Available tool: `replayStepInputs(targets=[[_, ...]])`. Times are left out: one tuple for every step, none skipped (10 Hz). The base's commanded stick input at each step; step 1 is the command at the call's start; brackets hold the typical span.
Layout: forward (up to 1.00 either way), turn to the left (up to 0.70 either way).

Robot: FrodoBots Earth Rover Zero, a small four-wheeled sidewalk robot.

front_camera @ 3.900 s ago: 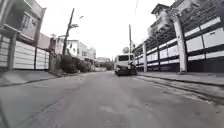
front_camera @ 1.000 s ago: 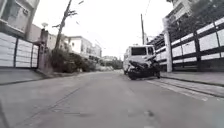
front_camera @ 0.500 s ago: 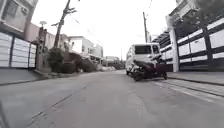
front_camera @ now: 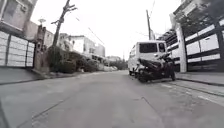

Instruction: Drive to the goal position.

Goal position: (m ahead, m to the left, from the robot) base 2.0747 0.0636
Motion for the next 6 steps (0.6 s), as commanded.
replayStepInputs(targets=[[0.96, 0.38], [0.96, 0.38], [0.96, 0.37], [0.96, 0.25], [0.96, 0.12], [0.96, 0.00]])
